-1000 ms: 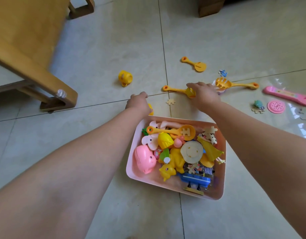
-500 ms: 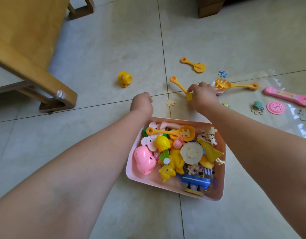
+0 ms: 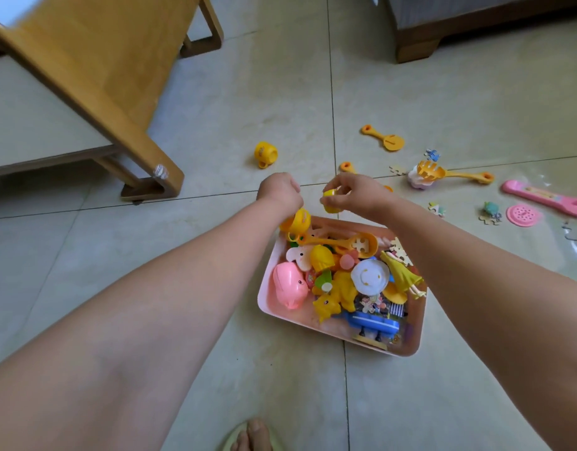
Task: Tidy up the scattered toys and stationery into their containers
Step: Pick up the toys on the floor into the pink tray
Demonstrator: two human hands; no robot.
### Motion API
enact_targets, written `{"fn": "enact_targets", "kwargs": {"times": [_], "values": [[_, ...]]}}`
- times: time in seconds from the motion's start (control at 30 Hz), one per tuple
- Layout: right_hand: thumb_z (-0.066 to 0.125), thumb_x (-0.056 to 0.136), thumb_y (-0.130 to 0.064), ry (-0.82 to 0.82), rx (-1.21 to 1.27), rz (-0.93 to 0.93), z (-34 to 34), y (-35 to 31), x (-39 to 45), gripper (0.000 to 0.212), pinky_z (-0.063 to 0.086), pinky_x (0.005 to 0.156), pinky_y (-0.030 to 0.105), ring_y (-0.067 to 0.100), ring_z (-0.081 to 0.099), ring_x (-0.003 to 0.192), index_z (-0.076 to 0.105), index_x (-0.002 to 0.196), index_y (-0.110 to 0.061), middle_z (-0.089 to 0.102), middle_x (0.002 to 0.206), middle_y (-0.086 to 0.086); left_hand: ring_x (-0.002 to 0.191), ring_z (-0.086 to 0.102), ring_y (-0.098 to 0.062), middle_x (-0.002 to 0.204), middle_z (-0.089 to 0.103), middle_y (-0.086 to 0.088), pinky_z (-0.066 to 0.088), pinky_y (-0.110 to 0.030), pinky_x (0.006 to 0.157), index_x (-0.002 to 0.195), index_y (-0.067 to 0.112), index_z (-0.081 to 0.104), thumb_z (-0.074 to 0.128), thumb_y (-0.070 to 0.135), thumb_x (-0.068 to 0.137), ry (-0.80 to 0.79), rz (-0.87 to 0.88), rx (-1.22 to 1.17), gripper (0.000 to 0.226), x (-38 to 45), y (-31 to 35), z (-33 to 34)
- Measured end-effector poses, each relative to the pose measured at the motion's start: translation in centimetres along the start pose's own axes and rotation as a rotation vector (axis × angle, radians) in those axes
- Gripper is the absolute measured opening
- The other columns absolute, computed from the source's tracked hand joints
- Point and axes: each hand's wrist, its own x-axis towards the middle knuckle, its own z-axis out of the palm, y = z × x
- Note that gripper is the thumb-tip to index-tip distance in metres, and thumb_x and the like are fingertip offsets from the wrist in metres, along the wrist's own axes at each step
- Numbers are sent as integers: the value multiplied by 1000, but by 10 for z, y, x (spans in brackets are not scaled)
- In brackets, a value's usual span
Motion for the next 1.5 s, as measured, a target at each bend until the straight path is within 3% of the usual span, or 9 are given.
{"fn": "enact_targets", "kwargs": {"times": [0.17, 0.27, 0.4, 0.57, 0.77, 1.1, 1.2, 1.33, 1.5], "values": [[56, 86, -61, -187, -81, 57, 4, -4, -14, 46, 49, 75, 27, 15, 60, 89, 72, 92, -19, 68, 90, -3, 90, 68, -25, 86, 69, -8, 52, -27, 84, 83, 10, 64, 59, 26, 90, -299, -95, 254, 19, -13, -1, 3], [57, 92, -44, -17, -163, 42, 3, 4, -11, 24, 42, 63, 24, 13, 58, 86, 71, 94, -25, 68, 94, -5, 111, 63, -29, 115, 67, -12, 50, -34, 92, 111, 5, 67, 49, 16, 94, -157, -47, 299, 27, -3, -9, 7], [57, 91, -23, 230, -278, 73, -4, 30, -3, 26, 47, 89, 35, 27, 56, 108, 66, 116, -23, 61, 118, 7, 117, 56, -30, 126, 60, -10, 49, -37, 94, 119, 12, 61, 51, 14, 92, -62, -11, 336, 29, 9, -12, 10], [55, 88, -16, 187, -481, 184, -11, 50, 10, 54, 39, 97, 40, 36, 42, 122, 46, 141, -25, 45, 139, 12, 124, 47, -33, 134, 45, -15, 44, -38, 95, 132, 15, 45, 51, 17, 94, -5, 51, 292, 39, 32, -11, 20], [50, 91, -11, 30, -713, 186, 7, 54, 32, 51, 49, 82, 38, 29, 45, 119, 47, 137, -30, 46, 130, 4, 129, 33, -35, 144, 30, -17, 40, -38, 98, 144, 16, 28, 49, 12, 91, 48, 16, 249, 57, 80, -24, 32], [43, 97, -11, 43, -761, 231, 20, 53, 68, 52, 47, 94, 40, 23, 19, 145, 35, 145, -30, 26, 153, -1, 147, -2, -34, 160, -11, -14, 30, -37, 111, 152, 34, 12, 52, 16, 92, 161, -9, 213, 74, 180, -35, 29], [44, 98, -14, 61, -766, 220, 19, 56, 71, 51, 48, 95, 38, 23, 21, 145, 34, 145, -31, 26, 153, -2, 145, 9, -34, 160, -2, -14, 32, -36, 109, 147, 31, 31, 53, 21, 94, 141, 12, 132, 58, 202, -34, 30], [39, 99, -15, 44, -759, 201, 14, 53, 76, 48, 47, 93, 39, 22, 23, 143, 36, 144, -31, 27, 153, -2, 123, 41, -33, 138, 41, -13, 41, -31, 97, 121, 21, 63, 50, 9, 91, 225, 64, 142, 35, 204, -37, 28], [44, 97, -16, -22, -698, 231, 6, 52, 76, 48, 49, 94, 43, 24, 35, 134, 42, 141, -34, 34, 148, 0, 115, 53, -31, 127, 53, -10, 44, -27, 87, 116, 21, 65, 48, 6, 88, 167, 165, 187, 36, 174, -29, 38]]}}
